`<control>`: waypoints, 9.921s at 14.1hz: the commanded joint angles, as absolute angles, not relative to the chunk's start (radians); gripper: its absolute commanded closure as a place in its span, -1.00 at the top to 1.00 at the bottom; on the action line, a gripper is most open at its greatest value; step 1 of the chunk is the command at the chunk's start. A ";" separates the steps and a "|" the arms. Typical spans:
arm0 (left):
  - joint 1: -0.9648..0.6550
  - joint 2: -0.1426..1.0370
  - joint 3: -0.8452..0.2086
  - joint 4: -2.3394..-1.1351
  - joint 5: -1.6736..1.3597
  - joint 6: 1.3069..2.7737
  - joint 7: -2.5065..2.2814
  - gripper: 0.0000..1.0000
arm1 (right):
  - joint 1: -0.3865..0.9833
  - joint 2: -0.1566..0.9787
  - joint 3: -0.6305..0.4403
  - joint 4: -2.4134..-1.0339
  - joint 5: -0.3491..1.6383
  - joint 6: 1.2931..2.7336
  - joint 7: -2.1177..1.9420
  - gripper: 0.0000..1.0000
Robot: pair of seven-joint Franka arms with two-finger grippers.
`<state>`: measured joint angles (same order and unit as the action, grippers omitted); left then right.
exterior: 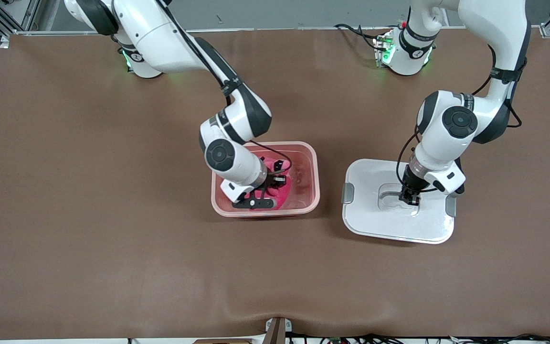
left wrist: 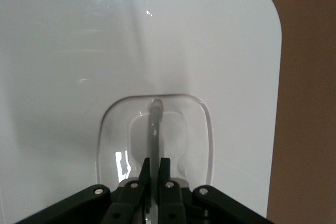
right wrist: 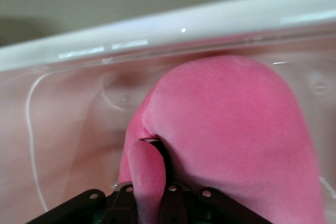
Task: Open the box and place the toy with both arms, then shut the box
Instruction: 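Lower the pink plush into the pink box with the right gripper, then open the right gripper and withdraw it from the box, then carry the lid over the box with the left gripper while the right gripper retracts, then lower the lid onto the box and press it down with the left gripper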
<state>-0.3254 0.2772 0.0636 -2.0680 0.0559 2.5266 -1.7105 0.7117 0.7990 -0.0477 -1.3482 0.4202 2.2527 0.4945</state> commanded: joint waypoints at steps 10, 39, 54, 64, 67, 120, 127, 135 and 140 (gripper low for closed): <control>-0.307 0.270 0.063 -2.060 0.074 2.530 -1.690 -1.00 | 0.788 0.885 -0.057 -1.387 0.397 2.416 0.548 1.00; -0.308 0.261 0.063 -2.052 0.074 2.528 -1.677 -1.00 | 0.502 0.467 -0.054 -1.374 0.262 2.002 0.270 1.00; -0.339 0.172 -0.001 -1.945 0.055 2.376 -1.929 -1.00 | 0.045 0.151 -0.058 -1.491 0.006 1.583 -0.132 1.00; -0.345 0.164 -0.106 -1.901 0.069 2.378 -2.104 -1.00 | -0.035 -0.029 -0.051 -1.650 -0.006 1.611 -0.077 1.00; -0.353 0.173 -0.129 -1.887 0.072 2.378 -2.131 -1.00 | -0.040 -0.028 -0.051 -1.648 0.021 1.601 -0.046 1.00; -0.877 0.655 0.002 -1.370 0.350 2.235 -2.767 -1.00 | -0.037 0.058 -0.052 -1.525 0.018 1.568 -0.077 1.00; -0.891 0.664 -0.002 -1.374 0.376 2.235 -2.769 -1.00 | -0.037 0.060 -0.052 -1.520 0.017 1.566 -0.075 1.00; -0.894 0.661 -0.005 -1.382 0.377 2.235 -2.770 -1.00 | -0.037 0.058 -0.052 -1.528 0.034 1.566 0.012 1.00; -0.887 0.655 -0.005 -1.394 0.379 2.233 -2.743 -1.00 | -0.031 0.055 -0.048 -1.531 0.035 1.556 0.060 1.00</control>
